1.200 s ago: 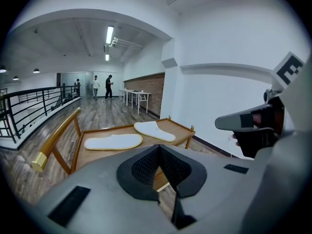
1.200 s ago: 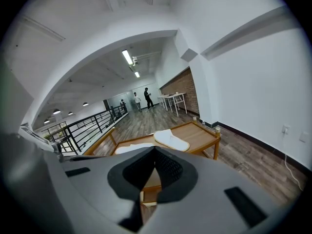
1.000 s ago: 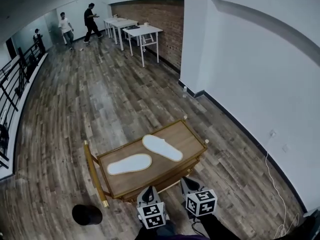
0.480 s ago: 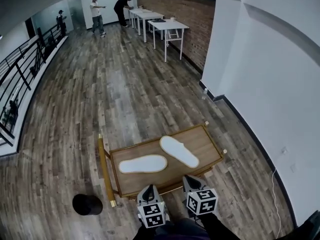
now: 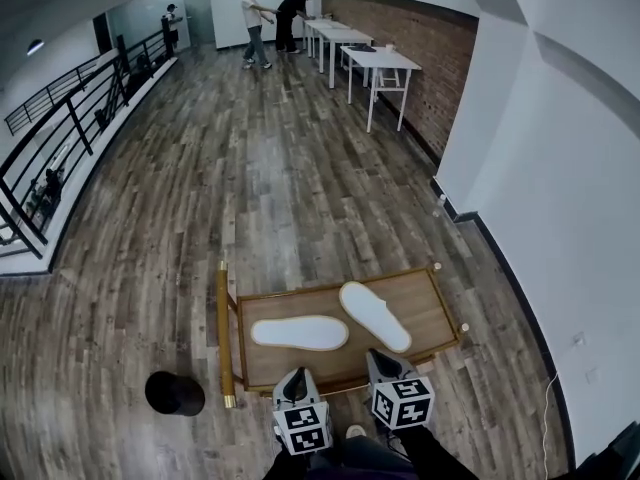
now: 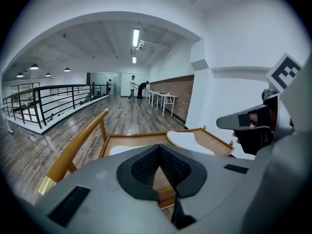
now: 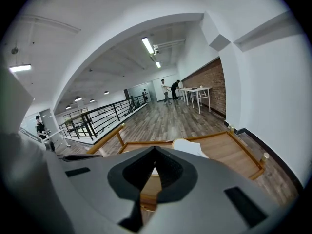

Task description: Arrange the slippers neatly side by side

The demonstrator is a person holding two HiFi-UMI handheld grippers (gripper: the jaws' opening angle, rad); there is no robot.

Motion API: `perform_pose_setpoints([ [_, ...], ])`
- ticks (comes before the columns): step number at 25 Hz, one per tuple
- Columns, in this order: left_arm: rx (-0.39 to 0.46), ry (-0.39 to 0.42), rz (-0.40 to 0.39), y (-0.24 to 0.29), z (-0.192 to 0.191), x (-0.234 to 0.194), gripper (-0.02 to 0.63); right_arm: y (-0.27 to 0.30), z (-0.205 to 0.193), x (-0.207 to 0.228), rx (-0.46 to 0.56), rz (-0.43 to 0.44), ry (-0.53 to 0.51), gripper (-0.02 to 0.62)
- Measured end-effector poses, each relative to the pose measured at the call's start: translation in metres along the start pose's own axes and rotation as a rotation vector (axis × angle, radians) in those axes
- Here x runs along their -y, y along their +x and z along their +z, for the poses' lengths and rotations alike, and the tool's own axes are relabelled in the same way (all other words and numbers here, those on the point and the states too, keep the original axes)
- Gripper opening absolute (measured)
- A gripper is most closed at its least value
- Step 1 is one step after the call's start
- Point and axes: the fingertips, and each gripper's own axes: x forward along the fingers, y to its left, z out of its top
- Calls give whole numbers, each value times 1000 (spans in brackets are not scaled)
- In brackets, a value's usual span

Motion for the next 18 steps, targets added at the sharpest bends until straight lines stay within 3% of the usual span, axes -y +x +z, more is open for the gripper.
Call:
perform_pose_setpoints([
  [10, 6, -13, 25, 12, 11, 21, 2, 12, 3, 22, -32, 59, 25, -2],
  [18, -6, -37, 65, 21, 9, 12, 1, 36, -3, 20, -75, 108, 5, -2],
])
